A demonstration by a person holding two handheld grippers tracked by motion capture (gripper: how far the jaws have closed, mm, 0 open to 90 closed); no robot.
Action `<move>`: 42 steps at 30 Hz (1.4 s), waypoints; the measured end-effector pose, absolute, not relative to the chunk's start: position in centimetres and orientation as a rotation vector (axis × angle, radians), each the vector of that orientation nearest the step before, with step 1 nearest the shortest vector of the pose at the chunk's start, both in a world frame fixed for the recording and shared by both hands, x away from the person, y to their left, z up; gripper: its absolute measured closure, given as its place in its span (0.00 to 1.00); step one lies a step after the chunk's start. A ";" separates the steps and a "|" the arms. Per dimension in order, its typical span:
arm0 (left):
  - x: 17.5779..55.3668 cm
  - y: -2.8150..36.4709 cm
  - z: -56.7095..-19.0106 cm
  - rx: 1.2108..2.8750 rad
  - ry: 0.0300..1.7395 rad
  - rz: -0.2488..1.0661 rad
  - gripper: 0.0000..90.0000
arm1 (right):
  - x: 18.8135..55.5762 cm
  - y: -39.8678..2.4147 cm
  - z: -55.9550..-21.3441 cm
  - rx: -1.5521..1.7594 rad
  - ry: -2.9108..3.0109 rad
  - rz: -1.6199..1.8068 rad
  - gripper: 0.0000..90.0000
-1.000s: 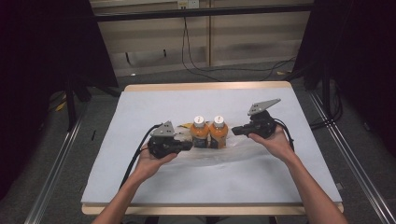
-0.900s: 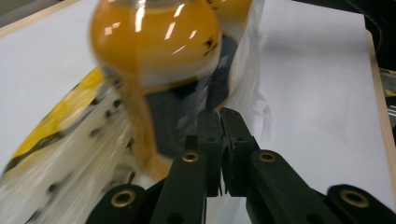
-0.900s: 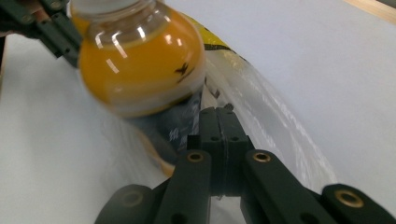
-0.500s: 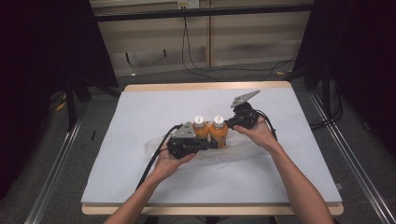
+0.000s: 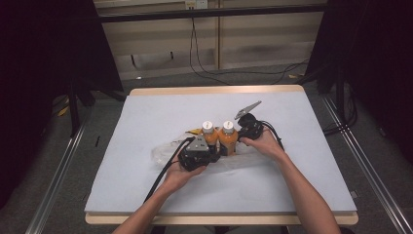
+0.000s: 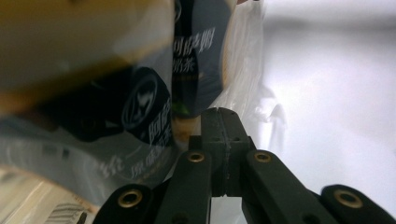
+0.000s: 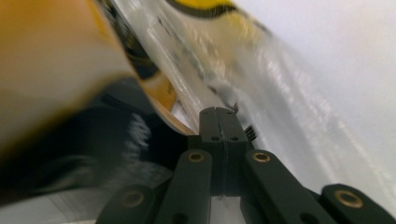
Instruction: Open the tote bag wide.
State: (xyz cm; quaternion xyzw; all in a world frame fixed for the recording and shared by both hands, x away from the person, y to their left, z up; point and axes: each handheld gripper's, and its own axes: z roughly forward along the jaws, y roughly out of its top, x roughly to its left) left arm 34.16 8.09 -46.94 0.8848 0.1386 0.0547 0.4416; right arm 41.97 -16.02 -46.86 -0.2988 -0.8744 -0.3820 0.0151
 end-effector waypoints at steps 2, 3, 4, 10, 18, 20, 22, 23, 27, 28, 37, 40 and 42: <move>34.1 7.9 -47.3 2.224 0.338 0.146 1.00 | 42.1 -15.8 -47.5 -0.939 -2.737 -1.155 1.00; 34.2 7.9 -47.5 2.228 0.342 0.143 1.00 | 42.2 -15.7 -47.7 -0.946 -2.750 -1.133 1.00; 34.1 7.8 -47.7 2.219 0.344 0.142 1.00 | 42.2 -15.6 -47.9 -0.958 -2.751 -1.124 1.00; 33.6 7.6 -48.1 2.257 0.317 0.155 1.00 | 42.1 -15.7 -48.2 -0.982 -2.737 -1.143 1.00; 33.2 7.2 -48.7 2.264 0.305 0.083 1.00 | 42.5 -15.0 -48.0 -1.016 -2.797 -1.122 1.00; 33.0 7.2 -48.7 2.273 0.290 0.073 1.00 | 42.8 -14.9 -48.0 -1.022 -2.806 -1.123 1.00; 32.8 7.1 -48.6 2.278 0.292 0.070 1.00 | 43.1 -14.6 -47.9 -1.044 -2.823 -1.108 1.00; 32.7 7.1 -48.6 2.282 0.280 0.074 1.00 | 43.3 -14.6 -47.9 -1.050 -2.829 -1.110 1.00; 32.6 7.2 -48.5 2.301 0.258 0.050 1.00 | 43.9 -14.4 -48.0 -1.090 -2.828 -1.120 1.00; 32.5 7.2 -48.5 2.296 0.255 0.058 1.00 | 44.0 -14.3 -48.0 -1.103 -2.823 -1.128 1.00; 32.2 7.5 -48.5 2.289 0.260 0.012 1.00 | 45.0 -14.5 -48.3 -1.171 -2.790 -1.187 1.00; 32.3 7.5 -48.6 2.283 0.258 0.011 1.00 | 44.9 -14.6 -48.3 -1.159 -2.778 -1.191 1.00; 32.3 7.5 -48.5 2.273 0.268 0.011 1.00 | 44.7 -14.6 -48.1 -1.131 -2.784 -1.193 1.00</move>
